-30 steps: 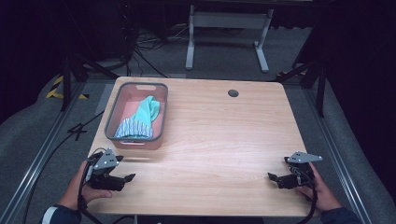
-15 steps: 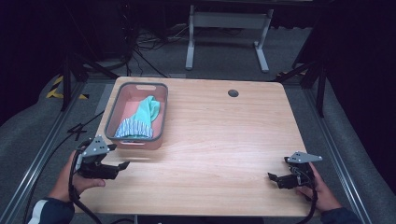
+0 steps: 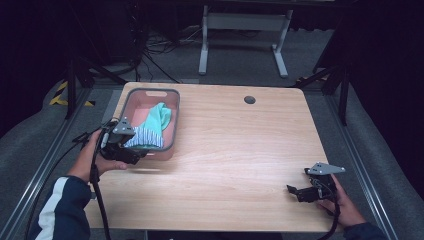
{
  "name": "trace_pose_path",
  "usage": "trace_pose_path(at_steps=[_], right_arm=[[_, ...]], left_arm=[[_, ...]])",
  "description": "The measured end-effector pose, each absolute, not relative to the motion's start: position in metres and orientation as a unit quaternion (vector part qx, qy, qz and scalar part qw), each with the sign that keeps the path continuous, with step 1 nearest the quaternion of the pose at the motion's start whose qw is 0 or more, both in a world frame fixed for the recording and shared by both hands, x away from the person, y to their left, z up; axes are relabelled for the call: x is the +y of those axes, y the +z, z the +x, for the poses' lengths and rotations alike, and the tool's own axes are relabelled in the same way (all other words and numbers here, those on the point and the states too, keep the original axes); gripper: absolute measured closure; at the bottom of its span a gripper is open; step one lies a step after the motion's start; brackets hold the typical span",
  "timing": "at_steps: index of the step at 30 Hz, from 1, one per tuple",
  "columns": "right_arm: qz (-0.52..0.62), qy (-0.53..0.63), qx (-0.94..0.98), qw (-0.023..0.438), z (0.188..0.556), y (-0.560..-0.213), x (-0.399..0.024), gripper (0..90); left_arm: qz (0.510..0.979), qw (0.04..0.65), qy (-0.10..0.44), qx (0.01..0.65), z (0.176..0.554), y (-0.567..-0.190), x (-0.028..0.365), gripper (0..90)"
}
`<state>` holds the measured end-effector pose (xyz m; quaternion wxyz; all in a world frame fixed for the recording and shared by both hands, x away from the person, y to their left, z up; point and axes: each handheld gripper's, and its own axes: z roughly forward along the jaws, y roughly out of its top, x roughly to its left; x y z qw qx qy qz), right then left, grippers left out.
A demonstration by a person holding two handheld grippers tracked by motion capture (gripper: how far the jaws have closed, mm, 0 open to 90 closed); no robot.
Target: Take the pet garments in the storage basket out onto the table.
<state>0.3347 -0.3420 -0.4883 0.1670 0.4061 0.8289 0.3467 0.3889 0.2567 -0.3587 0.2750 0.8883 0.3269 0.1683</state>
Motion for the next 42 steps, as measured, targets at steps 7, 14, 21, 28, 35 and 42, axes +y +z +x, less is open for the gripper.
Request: trace_pose_path(at_steps=[7,14,21,28,35,42], right_arm=[[0.406,0.347,0.829,0.167,0.335,-0.488,-0.342,0.6],[0.406,0.347,0.829,0.167,0.335,-0.488,-0.342,0.6],[0.406,0.347,0.829,0.167,0.335,-0.488,-0.342,0.6],[0.406,0.347,0.829,0.167,0.335,-0.488,-0.342,0.6],[0.406,0.347,0.829,0.167,0.335,-0.488,-0.342,0.6],[0.406,0.347,0.829,0.167,0.335,-0.488,-0.342,0.6]], left_arm=[[0.890,0.260,0.162,0.337,0.414,-0.358,0.247,22.1],[0.895,0.235,0.159,0.345,0.441,-0.364,0.236,20.9],[0.897,0.192,0.154,0.368,0.466,-0.385,0.234,20.2],[0.897,0.149,0.114,0.399,0.489,-0.405,0.237,19.9],[0.905,0.106,0.113,0.397,0.503,-0.404,0.229,20.2],[0.909,0.075,0.106,0.396,0.515,-0.416,0.218,21.7]])
